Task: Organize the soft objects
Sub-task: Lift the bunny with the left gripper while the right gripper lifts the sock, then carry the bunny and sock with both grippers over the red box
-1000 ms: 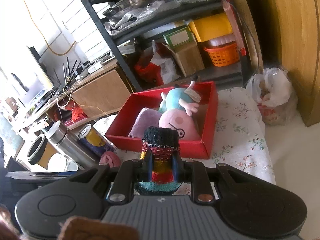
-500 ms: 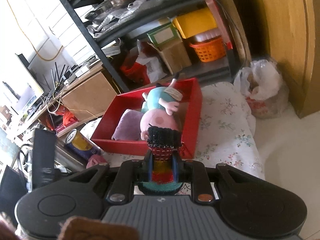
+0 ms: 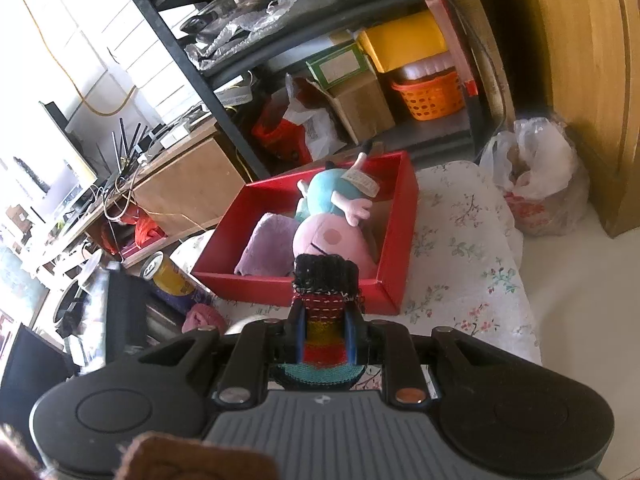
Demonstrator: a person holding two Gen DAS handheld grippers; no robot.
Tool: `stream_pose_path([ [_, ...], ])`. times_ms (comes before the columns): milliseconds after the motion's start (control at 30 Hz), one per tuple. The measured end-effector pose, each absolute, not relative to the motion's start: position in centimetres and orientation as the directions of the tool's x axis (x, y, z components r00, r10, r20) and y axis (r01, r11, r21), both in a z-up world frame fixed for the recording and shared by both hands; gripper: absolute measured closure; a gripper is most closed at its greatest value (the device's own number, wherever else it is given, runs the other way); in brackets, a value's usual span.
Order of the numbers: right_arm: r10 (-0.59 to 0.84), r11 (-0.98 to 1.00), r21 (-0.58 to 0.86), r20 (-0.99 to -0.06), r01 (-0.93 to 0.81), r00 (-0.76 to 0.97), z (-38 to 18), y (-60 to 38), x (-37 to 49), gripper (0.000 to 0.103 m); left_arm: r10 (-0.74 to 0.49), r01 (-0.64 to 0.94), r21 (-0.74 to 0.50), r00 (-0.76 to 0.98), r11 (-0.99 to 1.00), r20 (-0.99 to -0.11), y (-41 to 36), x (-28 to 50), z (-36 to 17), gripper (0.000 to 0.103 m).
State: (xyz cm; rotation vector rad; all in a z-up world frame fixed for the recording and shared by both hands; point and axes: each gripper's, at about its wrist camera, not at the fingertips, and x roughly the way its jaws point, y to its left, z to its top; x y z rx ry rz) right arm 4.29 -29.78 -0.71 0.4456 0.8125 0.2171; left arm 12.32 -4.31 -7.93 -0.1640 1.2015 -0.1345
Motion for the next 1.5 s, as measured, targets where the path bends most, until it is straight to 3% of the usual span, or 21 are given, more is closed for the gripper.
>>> stream_pose_path([
  [300, 0.312, 0.913, 0.406, -0.61, -0.051, 0.729, 1.3, -28.5, 4.2, 0.103, -0.176, 0.033, -0.188, 0.536, 0.982, -0.825, -2.5, 11.0, -0.9, 0.037],
  [767, 0.265, 0.932, 0.356, -0.556, -0.063, 0.788, 3.6, -27.3, 5.2, 0.103, -0.174, 0.097, -0.148, 0.676, 0.984, -0.716, -3.6, 10.5, 4.7, 0.036],
  [1500, 0.218, 0.956, 0.283, -0.521, -0.074, 0.826, 4.9, -25.8, 9.8, 0.103, -0.185, 0.088, -0.173, 0.688, 0.981, -0.702, -3.9, 15.6, 4.7, 0.036],
])
